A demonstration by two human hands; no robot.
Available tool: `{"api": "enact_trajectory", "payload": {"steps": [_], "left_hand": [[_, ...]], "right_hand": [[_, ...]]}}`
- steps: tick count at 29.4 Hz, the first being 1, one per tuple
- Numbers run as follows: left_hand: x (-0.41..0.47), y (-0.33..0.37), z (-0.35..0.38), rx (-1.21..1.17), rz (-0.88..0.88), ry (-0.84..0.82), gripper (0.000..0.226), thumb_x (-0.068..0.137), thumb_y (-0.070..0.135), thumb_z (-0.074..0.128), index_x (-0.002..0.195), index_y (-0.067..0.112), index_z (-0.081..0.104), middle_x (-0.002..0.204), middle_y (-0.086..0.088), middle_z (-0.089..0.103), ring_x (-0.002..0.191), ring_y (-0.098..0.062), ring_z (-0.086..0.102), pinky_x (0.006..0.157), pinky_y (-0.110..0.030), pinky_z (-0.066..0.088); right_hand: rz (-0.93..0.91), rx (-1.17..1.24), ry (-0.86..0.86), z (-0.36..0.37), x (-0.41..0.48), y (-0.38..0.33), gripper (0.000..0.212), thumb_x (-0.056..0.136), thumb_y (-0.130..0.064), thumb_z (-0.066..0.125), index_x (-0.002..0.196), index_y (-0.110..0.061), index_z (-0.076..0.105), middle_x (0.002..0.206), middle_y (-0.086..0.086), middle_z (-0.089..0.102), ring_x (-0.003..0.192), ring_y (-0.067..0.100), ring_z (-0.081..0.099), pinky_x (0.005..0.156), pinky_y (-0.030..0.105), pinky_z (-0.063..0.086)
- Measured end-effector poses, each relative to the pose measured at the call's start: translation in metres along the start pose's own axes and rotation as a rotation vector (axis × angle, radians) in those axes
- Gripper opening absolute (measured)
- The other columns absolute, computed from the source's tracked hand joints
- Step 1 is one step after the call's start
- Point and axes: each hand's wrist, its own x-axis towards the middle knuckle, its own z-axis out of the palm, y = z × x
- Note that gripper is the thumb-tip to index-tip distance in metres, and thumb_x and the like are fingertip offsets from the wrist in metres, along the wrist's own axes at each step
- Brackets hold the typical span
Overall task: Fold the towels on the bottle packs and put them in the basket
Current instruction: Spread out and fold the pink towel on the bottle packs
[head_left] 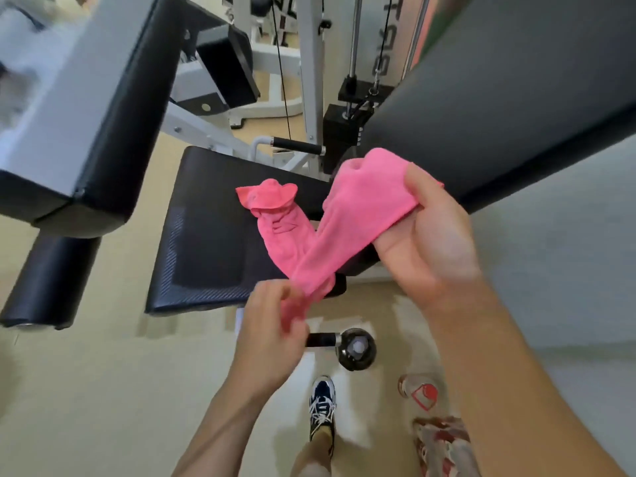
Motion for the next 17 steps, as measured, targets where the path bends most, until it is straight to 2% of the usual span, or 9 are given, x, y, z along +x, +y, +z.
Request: {"api": "enact_trajectory", "payload": {"steps": [2,4,7,8,10,13,14,15,17], "left_hand": [[-0.025,0.058,0.007,-0.230,0.043,0.005,0.046,0.075,0.019,0.072,0.102,0.044,0.044,0.105,0.019,0.050,0.103,-0.004,0.049,0.086,-0.018,0.042],[-0.047,0.097,0.017,-0.342,0.072,0.077,0.044,0.078,0.026,0.073,0.103,0.045,0.044,0.106,0.023,0.050,0.104,-0.005,0.050,0.088,-0.030,0.048],[-0.082,0.129,0.019,-0.483,0.140,0.199,0.022,0.085,0.027,0.065,0.103,0.033,0.053,0.101,0.015,0.058,0.101,-0.014,0.057,0.090,-0.044,0.048],[-0.097,0.139,0.020,-0.487,0.182,0.157,0.030,0.082,0.029,0.068,0.107,0.028,0.053,0.106,0.011,0.057,0.106,-0.016,0.056,0.093,-0.040,0.047],[-0.142,0.184,0.036,-0.482,0.293,-0.047,0.049,0.073,0.027,0.075,0.115,0.022,0.050,0.113,0.004,0.057,0.111,-0.020,0.056,0.094,-0.035,0.046],[-0.190,0.228,0.050,-0.633,0.260,-0.232,0.021,0.074,0.016,0.064,0.094,0.015,0.059,0.090,0.004,0.066,0.084,-0.014,0.063,0.075,-0.032,0.051],[-0.221,0.255,0.061,-0.682,0.201,-0.369,0.009,0.076,0.022,0.059,0.078,0.013,0.058,0.078,0.000,0.062,0.073,-0.016,0.058,0.067,-0.032,0.047],[-0.242,0.277,0.067,-0.674,0.109,-0.507,0.019,0.077,0.033,0.056,0.071,0.015,0.055,0.072,-0.006,0.054,0.068,-0.020,0.050,0.065,-0.034,0.041],[-0.251,0.293,0.061,-0.632,0.047,-0.744,0.036,0.072,0.052,0.061,0.073,0.017,0.054,0.074,-0.007,0.046,0.071,-0.023,0.042,0.067,-0.039,0.034]], "right_hand": [[0.044,0.001,-0.057,-0.005,-0.046,-0.005,0.036,0.098,-0.022,0.047,0.126,-0.001,0.055,0.120,0.018,0.066,0.105,0.022,0.065,0.092,0.040,0.053],[0.078,-0.002,-0.123,-0.017,-0.090,-0.010,0.041,0.097,-0.028,0.046,0.128,-0.002,0.054,0.128,0.022,0.060,0.113,0.028,0.059,0.100,0.047,0.046],[0.040,0.039,-0.195,-0.045,-0.160,-0.038,0.046,0.098,-0.027,0.040,0.130,0.006,0.048,0.126,0.031,0.055,0.104,0.036,0.055,0.068,0.043,0.056],[0.031,0.064,-0.213,-0.055,-0.180,-0.049,0.045,0.097,-0.026,0.038,0.123,0.008,0.051,0.117,0.030,0.058,0.096,0.035,0.055,0.059,0.040,0.055],[-0.086,0.105,-0.180,-0.085,-0.240,-0.077,0.040,0.096,-0.025,0.038,0.112,0.005,0.057,0.105,0.023,0.064,0.092,0.030,0.062,0.069,0.040,0.059],[-0.185,0.053,0.021,-0.121,-0.297,-0.094,0.037,0.099,-0.025,0.040,0.113,0.003,0.060,0.107,0.018,0.068,0.097,0.024,0.066,0.080,0.033,0.058],[-0.365,-0.128,0.181,-0.160,-0.343,-0.106,0.034,0.099,-0.027,0.044,0.106,0.000,0.064,0.100,0.014,0.070,0.090,0.021,0.066,0.070,0.028,0.058],[-0.541,-0.407,0.413,-0.194,-0.381,-0.115,0.031,0.096,-0.032,0.052,0.095,-0.007,0.068,0.089,0.007,0.070,0.080,0.015,0.065,0.060,0.024,0.053],[-0.762,-0.909,0.655,-0.231,-0.416,-0.118,0.025,0.083,-0.046,0.066,0.086,-0.022,0.067,0.085,-0.004,0.067,0.077,0.005,0.062,0.064,0.025,0.048]]}}
